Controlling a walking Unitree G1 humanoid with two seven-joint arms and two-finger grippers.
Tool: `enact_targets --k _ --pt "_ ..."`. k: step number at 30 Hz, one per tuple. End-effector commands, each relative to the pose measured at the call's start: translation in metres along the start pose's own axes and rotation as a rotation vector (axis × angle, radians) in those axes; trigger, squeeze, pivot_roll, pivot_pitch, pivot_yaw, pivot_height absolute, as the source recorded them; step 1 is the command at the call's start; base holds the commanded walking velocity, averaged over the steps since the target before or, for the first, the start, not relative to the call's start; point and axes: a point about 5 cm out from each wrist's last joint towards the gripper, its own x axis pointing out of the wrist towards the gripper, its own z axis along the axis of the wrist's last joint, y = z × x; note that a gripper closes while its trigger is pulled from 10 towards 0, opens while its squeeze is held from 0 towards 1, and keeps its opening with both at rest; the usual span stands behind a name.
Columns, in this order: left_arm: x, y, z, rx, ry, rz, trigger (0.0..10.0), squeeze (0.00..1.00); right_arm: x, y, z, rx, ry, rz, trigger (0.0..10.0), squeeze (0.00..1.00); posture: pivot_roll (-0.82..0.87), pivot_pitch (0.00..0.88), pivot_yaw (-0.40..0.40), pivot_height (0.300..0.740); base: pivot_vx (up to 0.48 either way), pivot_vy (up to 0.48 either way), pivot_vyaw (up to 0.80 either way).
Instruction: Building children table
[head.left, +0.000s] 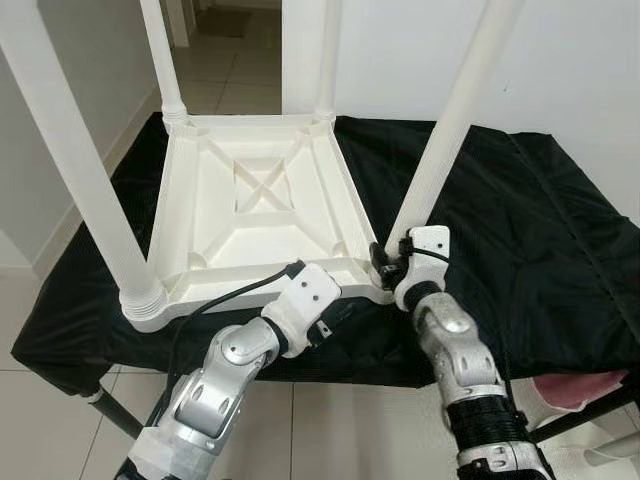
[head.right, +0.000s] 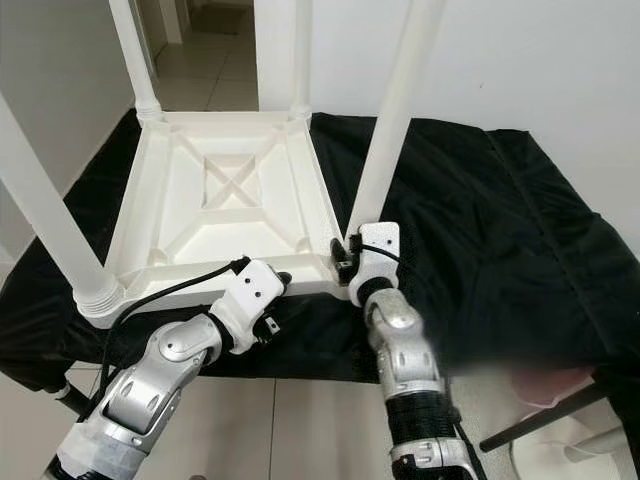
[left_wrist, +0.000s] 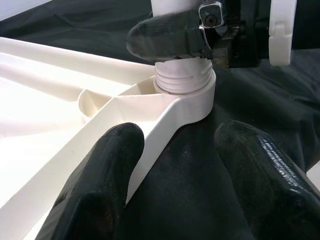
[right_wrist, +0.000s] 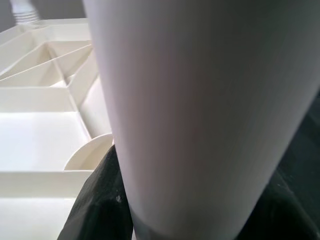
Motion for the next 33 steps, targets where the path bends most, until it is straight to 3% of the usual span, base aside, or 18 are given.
enact_targets --k 1,6,10,17,18,19,28,29,30,31,32,33 --pt "0.0 -0.001 -0.001 -0.005 0.004 0.008 10.0 0.0 -0.01 0.006 -0.014 0.067 0.047 -0.178 10.0 0.0 0.02 0.056 -0.043 0.74 0.0 0.0 0.0" --pt "0.0 -0.002 -0.001 -0.007 0.005 0.011 10.0 0.0 -0.011 0.011 -0.014 0.077 0.049 -0.207 10.0 0.0 0.02 0.056 -0.047 0.74 0.0 0.0 0.0" --pt "-0.001 -0.002 -0.001 -0.01 0.004 0.014 10.0 0.0 -0.01 0.02 -0.011 0.087 0.038 -0.152 10.0 0.0 0.02 0.055 -0.047 0.74 0.0 0.0 0.0" --pt "0.0 -0.002 -0.002 -0.007 0.005 0.015 10.0 0.0 -0.011 0.011 -0.008 0.061 0.032 -0.193 10.0 0.0 0.02 0.051 -0.049 0.74 0.0 0.0 0.0" --pt "0.0 -0.002 -0.001 -0.006 0.004 0.014 10.0 0.0 -0.012 0.011 -0.007 0.066 0.031 -0.198 10.0 0.38 0.02 0.048 -0.05 0.74 0.0 0.0 0.0" --pt "0.0 -0.002 -0.001 -0.006 0.004 0.013 10.0 0.0 -0.012 0.011 -0.007 0.069 0.027 -0.2 10.0 1.0 0.02 0.046 -0.05 0.74 0.0 0.0 0.0" --pt "0.001 -0.001 0.0 -0.002 0.0 0.011 10.0 0.0 -0.012 0.005 -0.005 0.078 0.011 -0.111 10.0 1.0 0.02 0.035 -0.052 0.74 0.0 0.0 0.0" --pt "0.002 -0.001 0.0 -0.001 0.0 0.011 10.0 0.0 -0.012 0.006 -0.006 0.082 0.018 -0.064 10.0 0.91 0.02 0.031 -0.052 0.74 0.0 0.0 0.0" --pt "0.002 -0.001 0.0 0.0 0.0 0.011 10.0 0.0 -0.012 0.006 -0.007 0.083 0.026 -0.017 10.0 0.15 0.02 0.031 -0.052 0.74 0.0 0.0 0.0" --pt "0.002 -0.001 0.0 0.0 0.0 0.011 10.0 0.0 -0.012 0.006 -0.007 0.083 0.026 -0.017 10.0 0.15 0.02 0.031 -0.052 0.74 0.0 0.0 0.0" --pt "0.002 -0.001 0.0 0.0 0.0 0.01 10.0 0.0 -0.012 0.005 -0.009 0.068 0.032 0.039 10.0 0.0 0.01 0.029 -0.053 0.74 0.0 0.0 0.0" --pt "0.002 -0.001 0.0 0.0 0.0 0.01 10.0 0.0 -0.012 0.005 -0.009 0.068 0.032 0.039 10.0 0.0 0.01 0.029 -0.053 0.74 0.0 0.0 0.0"
